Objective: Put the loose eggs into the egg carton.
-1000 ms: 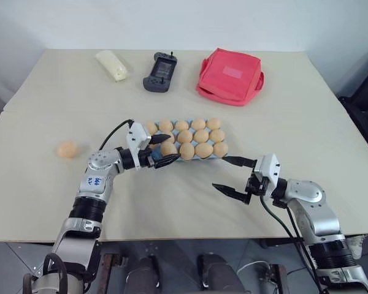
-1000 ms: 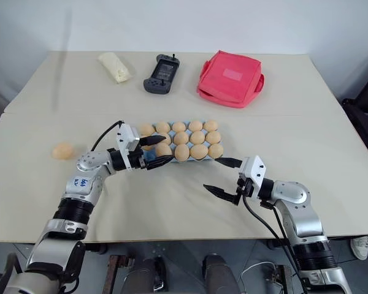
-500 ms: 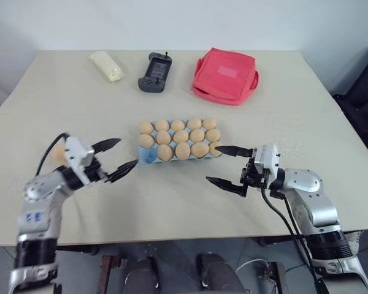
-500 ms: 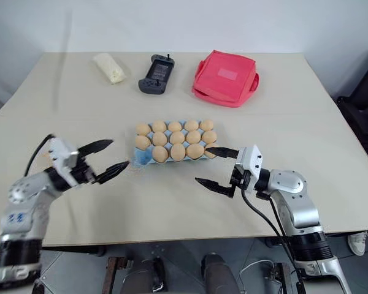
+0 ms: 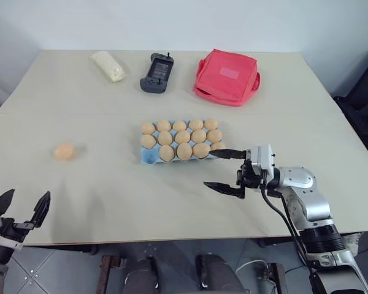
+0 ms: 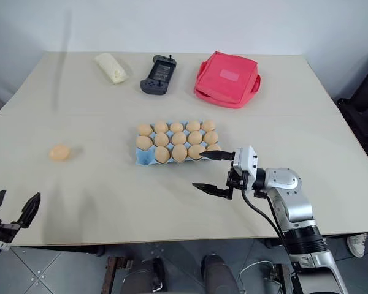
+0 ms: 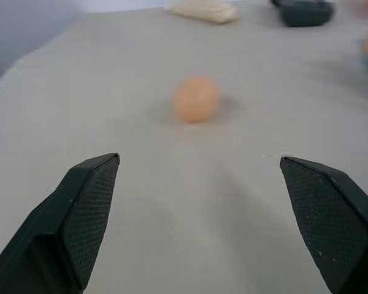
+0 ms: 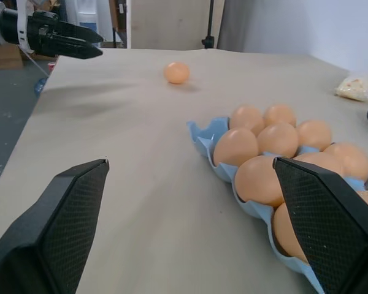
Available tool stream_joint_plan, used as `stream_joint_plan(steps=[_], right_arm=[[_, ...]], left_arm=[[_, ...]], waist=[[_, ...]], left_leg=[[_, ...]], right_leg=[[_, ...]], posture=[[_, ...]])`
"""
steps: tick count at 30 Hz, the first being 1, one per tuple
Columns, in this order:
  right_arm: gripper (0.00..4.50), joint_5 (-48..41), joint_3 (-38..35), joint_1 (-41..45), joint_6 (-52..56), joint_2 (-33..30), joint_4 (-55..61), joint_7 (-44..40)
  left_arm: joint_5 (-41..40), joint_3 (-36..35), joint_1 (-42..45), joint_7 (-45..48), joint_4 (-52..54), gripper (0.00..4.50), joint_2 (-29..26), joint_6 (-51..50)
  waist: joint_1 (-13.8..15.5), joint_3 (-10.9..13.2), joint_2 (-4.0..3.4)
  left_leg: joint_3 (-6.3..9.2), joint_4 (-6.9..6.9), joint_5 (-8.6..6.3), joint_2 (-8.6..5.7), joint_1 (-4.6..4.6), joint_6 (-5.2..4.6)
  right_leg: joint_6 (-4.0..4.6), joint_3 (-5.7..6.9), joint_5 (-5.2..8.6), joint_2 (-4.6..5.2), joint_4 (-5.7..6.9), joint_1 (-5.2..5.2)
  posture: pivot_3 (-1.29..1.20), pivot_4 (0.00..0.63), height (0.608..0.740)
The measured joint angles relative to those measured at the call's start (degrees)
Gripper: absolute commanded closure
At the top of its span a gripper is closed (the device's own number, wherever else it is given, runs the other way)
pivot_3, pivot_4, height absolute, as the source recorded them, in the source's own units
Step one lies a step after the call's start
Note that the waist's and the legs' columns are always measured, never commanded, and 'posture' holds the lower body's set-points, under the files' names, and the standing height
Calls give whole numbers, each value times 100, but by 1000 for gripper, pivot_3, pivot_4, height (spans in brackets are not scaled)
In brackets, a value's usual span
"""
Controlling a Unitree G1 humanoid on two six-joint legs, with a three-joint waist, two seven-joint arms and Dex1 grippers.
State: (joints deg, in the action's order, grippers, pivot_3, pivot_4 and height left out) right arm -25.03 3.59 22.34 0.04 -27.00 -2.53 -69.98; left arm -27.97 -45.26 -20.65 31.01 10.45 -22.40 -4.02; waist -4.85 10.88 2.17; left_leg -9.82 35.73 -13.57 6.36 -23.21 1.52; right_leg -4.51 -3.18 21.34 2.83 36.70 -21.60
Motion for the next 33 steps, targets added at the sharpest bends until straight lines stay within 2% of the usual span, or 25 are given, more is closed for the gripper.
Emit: stream_joint_plan(steps=[5,7,10,17,26,29,33], right_arm=[[0,4,21,-4,18,-2,0,-56],[0,7,35,7,30,-1,1,-56],[0,32,46,13,49,-1,-1,-52],[0,102,54,58,118,-1,-16,31],[0,114,52,23,154,4,27,236],[0,114,52,5,166,5,37,295],[0,114,52,-56,227,5,130,345]], left_arm=[[-93,63,555,-283,-62,33,-63,-32],[-101,219,1017,-379,-125,33,-248,-121],[-52,519,1576,-385,-476,33,-553,-164],[384,1151,3178,-484,-2327,33,-1048,-134],[845,1837,4126,-316,-4140,33,-1259,-16],[938,1921,4311,-313,-4496,570,-1287,113],[949,1948,4360,-66,-4597,1819,-1341,291]], waist=[[17,-1,2],[30,-2,3],[2,-2,1],[10,-2,2],[23,-2,4],[21,-2,4],[14,-2,4]], left_leg=[[1,-11,1,-12,-1,2],[1,-11,3,-17,1,4],[-8,-14,3,-17,3,11],[-15,-17,33,-5,2,23],[-55,8,32,-5,-12,24],[-64,27,32,2,-17,24],[-78,34,35,4,-14,19]], right_leg=[[-24,9,-13,-3,-12,2],[-85,20,-45,-11,-11,3],[-95,35,-51,-14,-13,0],[-97,46,-50,-33,-6,-14],[-104,97,-48,-31,67,-74],[-106,96,-46,-32,84,-85],[-105,93,-47,-29,95,-87]], posture=[[0,150,740],[0,150,740],[0,150,740],[0,150,740],[0,150,740],[0,150,740],[0,150,740]])
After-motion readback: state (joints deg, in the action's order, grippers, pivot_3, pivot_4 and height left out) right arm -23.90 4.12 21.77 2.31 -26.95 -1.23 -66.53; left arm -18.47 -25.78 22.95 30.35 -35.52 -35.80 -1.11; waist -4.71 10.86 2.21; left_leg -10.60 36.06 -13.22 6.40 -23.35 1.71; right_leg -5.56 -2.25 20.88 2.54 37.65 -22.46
